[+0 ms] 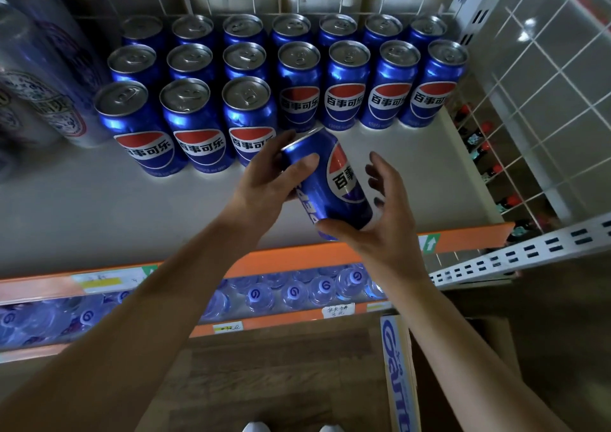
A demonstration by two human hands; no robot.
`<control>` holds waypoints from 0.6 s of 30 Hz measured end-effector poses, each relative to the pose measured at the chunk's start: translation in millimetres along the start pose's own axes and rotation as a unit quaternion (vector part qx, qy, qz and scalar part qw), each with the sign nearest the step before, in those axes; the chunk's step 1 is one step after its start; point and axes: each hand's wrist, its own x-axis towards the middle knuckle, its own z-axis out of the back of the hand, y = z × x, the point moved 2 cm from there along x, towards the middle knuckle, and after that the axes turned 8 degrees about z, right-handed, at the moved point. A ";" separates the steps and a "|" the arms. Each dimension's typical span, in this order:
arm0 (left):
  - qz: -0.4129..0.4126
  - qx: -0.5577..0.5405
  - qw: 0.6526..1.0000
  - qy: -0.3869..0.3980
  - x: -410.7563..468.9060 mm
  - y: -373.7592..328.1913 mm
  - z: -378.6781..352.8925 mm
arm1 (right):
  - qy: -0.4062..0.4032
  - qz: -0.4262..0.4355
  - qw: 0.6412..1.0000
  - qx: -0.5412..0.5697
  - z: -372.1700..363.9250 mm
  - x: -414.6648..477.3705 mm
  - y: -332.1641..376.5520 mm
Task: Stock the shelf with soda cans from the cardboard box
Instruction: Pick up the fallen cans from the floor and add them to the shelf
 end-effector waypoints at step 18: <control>0.038 -0.038 0.981 0.189 1.8 -5.1 15.8 | 0.136 -0.124 0.975 0.127 10.2 -7.4 0.1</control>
